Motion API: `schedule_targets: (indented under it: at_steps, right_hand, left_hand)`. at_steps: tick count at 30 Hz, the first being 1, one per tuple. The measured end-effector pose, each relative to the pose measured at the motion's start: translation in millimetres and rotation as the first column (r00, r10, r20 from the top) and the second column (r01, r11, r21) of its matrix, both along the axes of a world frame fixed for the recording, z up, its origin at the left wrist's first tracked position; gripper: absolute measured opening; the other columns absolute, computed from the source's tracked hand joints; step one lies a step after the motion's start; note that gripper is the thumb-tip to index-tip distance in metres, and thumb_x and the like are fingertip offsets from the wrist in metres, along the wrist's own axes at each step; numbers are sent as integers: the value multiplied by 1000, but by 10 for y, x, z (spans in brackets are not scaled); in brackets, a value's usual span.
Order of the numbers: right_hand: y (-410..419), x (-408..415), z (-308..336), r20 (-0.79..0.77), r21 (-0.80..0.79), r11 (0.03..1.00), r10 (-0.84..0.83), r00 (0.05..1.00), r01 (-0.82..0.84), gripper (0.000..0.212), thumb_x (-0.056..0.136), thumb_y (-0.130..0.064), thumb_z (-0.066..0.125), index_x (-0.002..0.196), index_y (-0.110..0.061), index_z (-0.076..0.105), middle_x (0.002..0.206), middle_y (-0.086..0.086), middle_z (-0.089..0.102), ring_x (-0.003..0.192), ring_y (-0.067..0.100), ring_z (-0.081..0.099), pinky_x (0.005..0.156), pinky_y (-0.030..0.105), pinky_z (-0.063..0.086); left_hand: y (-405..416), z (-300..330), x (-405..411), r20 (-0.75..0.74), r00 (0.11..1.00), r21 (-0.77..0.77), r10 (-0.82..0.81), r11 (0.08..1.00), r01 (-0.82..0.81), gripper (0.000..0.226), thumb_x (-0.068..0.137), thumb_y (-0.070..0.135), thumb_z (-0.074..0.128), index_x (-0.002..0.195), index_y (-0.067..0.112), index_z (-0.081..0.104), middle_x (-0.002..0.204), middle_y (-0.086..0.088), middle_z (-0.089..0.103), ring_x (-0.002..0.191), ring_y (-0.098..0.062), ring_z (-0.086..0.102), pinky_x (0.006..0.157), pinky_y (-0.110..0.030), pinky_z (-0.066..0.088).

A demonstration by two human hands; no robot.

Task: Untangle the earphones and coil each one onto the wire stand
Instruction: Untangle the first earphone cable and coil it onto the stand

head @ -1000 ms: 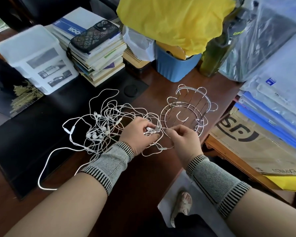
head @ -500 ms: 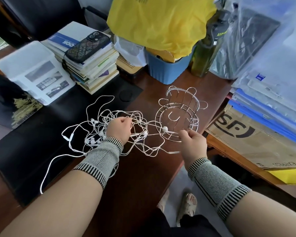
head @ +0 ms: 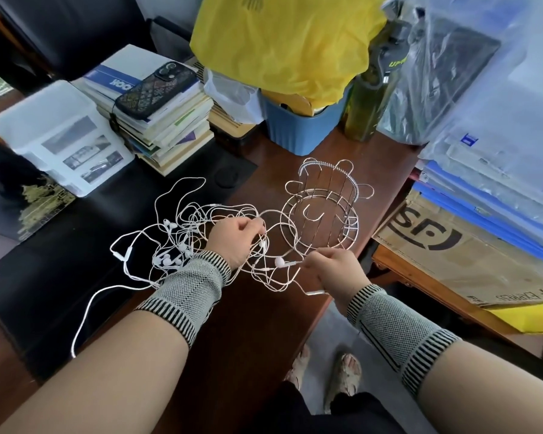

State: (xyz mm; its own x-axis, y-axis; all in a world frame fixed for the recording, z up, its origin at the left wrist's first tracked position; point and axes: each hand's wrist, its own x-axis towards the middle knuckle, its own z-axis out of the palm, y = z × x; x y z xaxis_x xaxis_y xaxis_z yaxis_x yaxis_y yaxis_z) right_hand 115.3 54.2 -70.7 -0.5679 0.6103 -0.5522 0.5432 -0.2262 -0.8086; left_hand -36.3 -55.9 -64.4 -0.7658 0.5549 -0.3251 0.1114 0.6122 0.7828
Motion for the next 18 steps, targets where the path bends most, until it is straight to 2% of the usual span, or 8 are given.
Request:
schedule_targets:
  at_steps: [2, 4, 6, 8, 10, 12, 15, 18]
  right_hand:
    - [23, 28, 37, -27, -72, 997, -32, 999, 30, 26, 80, -3, 53, 54, -6, 54, 40, -4, 37, 40, 13, 32, 42, 20, 27]
    - [58, 61, 68, -74, -184, 975, -137, 988, 122, 24, 81, 0, 45, 58, -7, 44, 46, 1, 35, 42, 16, 32, 44, 21, 26]
    - [89, 83, 83, -108, -310, 923, -272, 956, 228, 23, 81, 1, 42, 62, -10, 40, 50, 3, 33, 42, 17, 34, 46, 25, 27]
    - [106, 81, 102, -130, -397, 871, -366, 921, 290, 23, 81, 0, 41, 62, -12, 37, 53, 3, 29, 41, 15, 31, 44, 26, 26]
    - [114, 68, 120, -144, -463, 825, -429, 892, 323, 23, 81, -3, 40, 61, -13, 37, 53, 1, 26, 40, 14, 28, 44, 25, 25]
    - [116, 56, 142, -146, -506, 792, -469, 871, 342, 16, 82, -7, 41, 67, -11, 44, 52, -1, 27, 40, 12, 26, 46, 24, 24]
    - [128, 53, 165, -162, -535, 771, -495, 854, 345, 18, 81, -10, 41, 66, -9, 51, 55, -1, 32, 39, 10, 24, 42, 20, 23]
    - [154, 60, 200, -194, -523, 775, -513, 836, 354, 23, 83, -11, 41, 60, -14, 41, 52, -1, 31, 37, 10, 21, 41, 20, 20]
  left_hand:
    - [-27, -54, -54, -34, 998, -73, 58, 995, -60, 31, 98, 33, 51, 77, 19, 70, 37, 10, 34, 37, -8, 29, 47, -25, 30]
    - [-59, -95, -105, -68, 993, -174, 97, 979, -108, 29, 98, 30, 50, 76, 17, 65, 40, 10, 40, 39, -10, 32, 46, -24, 30]
    - [-73, -90, -120, -135, 981, -247, 136, 955, -167, 20, 97, 32, 51, 96, 17, 64, 66, 6, 55, 51, -9, 44, 50, -23, 34]
    - [-66, -45, -78, -239, 960, -255, 145, 945, -206, 31, 95, 34, 54, 121, 17, 56, 97, 3, 57, 68, -8, 51, 58, -24, 37]
    - [-35, 22, 6, -361, 932, -180, 43, 977, -115, 28, 93, 30, 58, 119, 20, 56, 109, 3, 53, 74, -8, 51, 64, -23, 39]
    - [13, 75, 101, -370, 913, -164, -172, 979, 119, 13, 89, 27, 62, 102, 25, 62, 104, 7, 57, 75, -8, 55, 69, -24, 43]
    - [62, 40, 229, -181, 814, -388, -551, 801, 456, 12, 82, 39, 68, 91, 32, 63, 100, 13, 61, 88, -7, 57, 82, -26, 47]
    - [75, -87, 296, -126, 708, -576, -695, 632, 519, 26, 80, 45, 69, 99, 28, 64, 105, 10, 63, 101, -12, 55, 90, -30, 46]
